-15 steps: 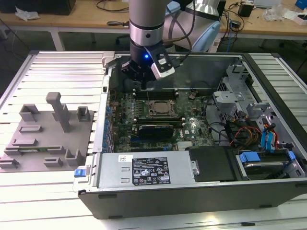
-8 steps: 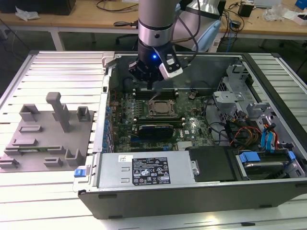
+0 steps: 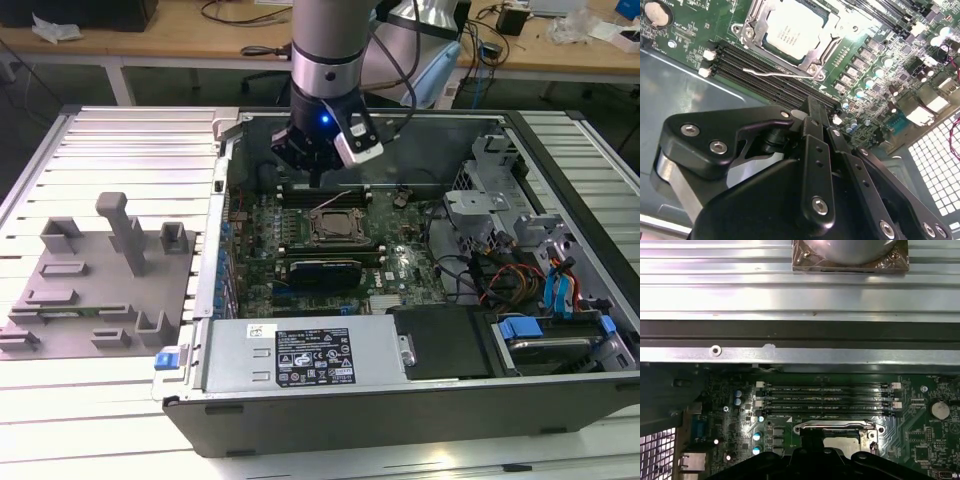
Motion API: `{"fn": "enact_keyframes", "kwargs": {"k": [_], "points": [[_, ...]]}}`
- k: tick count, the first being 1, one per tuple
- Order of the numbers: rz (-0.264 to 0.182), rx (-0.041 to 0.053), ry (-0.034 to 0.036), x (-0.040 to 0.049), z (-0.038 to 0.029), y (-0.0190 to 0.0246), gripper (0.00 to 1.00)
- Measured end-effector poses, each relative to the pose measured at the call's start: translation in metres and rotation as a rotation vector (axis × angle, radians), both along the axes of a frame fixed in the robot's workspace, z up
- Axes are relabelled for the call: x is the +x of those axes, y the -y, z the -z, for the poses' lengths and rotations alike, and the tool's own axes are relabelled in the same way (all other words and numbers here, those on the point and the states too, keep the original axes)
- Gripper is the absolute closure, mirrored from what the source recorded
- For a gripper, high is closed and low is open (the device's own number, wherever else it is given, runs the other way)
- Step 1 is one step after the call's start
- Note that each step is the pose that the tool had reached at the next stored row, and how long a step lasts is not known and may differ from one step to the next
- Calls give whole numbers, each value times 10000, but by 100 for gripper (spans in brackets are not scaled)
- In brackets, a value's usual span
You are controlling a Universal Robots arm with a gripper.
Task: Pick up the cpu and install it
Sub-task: 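Install the first cpu locking lever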
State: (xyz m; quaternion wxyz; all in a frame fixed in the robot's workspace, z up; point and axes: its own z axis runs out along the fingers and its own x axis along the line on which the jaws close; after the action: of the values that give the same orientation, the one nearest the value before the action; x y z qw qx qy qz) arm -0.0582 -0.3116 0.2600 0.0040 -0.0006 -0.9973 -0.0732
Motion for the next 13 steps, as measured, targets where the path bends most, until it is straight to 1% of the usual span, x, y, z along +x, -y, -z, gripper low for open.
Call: {"fn": "enact_keyframes", "kwargs": {"k": [1,5,13], "points": [[46,-13,1,0,9,0,89],[157,-15,0,0,57,0,89],[257,-15,0,0,100,0,89]]}}
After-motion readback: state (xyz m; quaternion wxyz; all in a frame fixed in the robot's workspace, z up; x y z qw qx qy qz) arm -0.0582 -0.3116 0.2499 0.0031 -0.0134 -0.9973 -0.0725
